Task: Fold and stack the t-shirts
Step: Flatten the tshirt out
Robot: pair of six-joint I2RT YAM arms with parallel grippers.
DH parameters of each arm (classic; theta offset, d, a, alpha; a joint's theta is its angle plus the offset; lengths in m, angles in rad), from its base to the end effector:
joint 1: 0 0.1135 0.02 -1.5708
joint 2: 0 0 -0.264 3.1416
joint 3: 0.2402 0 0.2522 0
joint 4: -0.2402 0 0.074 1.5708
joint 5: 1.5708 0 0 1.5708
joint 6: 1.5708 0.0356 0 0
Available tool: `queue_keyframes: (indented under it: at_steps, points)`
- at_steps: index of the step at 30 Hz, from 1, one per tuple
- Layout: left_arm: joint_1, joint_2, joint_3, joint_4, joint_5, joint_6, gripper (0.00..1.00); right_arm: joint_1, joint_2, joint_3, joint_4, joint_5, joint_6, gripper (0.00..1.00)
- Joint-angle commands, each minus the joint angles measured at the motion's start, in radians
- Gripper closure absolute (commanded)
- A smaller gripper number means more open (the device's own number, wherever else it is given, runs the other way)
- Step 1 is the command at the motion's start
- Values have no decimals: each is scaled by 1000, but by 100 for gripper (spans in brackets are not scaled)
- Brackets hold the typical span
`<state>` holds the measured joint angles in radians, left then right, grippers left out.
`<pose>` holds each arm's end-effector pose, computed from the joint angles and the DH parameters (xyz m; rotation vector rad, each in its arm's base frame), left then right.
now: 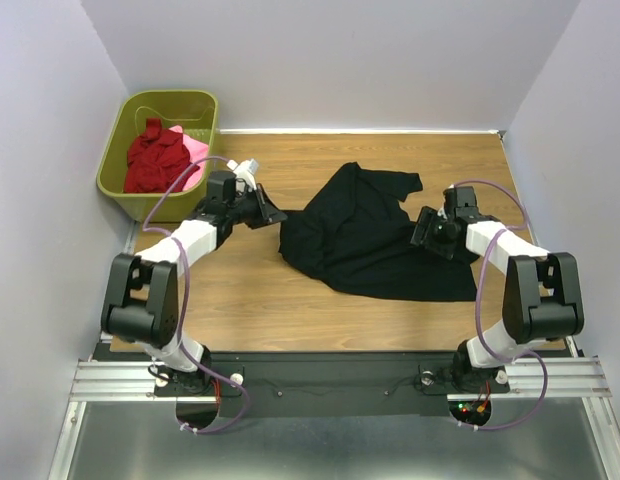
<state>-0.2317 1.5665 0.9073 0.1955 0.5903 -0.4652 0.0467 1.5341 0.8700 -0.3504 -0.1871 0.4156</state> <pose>0.3282 -0.0978 0.2286 0.1452 2.1014 -1.0284 0.2971 0.0205 0.1810 0.4104 2.5812 0.4095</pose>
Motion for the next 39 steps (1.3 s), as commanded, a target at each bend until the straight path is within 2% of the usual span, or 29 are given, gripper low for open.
queue_keyframes:
  at_steps: [1,5,10,15,20,23,25,30,33,39]
  points:
    - [43,-147,35,-135,-133,31,100,-4,78,37,11,14,8,28]
    - [144,-220,-4,-182,-181,13,100,-7,191,121,13,26,15,28]
    - [189,-295,-28,-234,-216,46,100,-5,310,306,21,15,43,27]
    - [190,-321,-57,-214,-213,56,100,-5,265,402,8,47,49,24]
    - [190,-313,-116,-125,-136,43,100,-25,77,322,-114,222,60,19]
    - [190,-316,-154,-84,-112,49,100,-69,-37,213,-174,337,71,21]
    - [190,-321,-177,-67,-107,54,100,-116,-87,138,-216,396,81,25]
    - [190,-335,-177,-70,-90,60,100,-229,-166,18,-248,370,113,38]
    - [192,-349,-174,-79,-101,60,100,-235,-154,-20,-246,362,130,42]
    - [200,-350,-177,-80,-92,57,100,-235,-111,-43,-223,359,158,44]
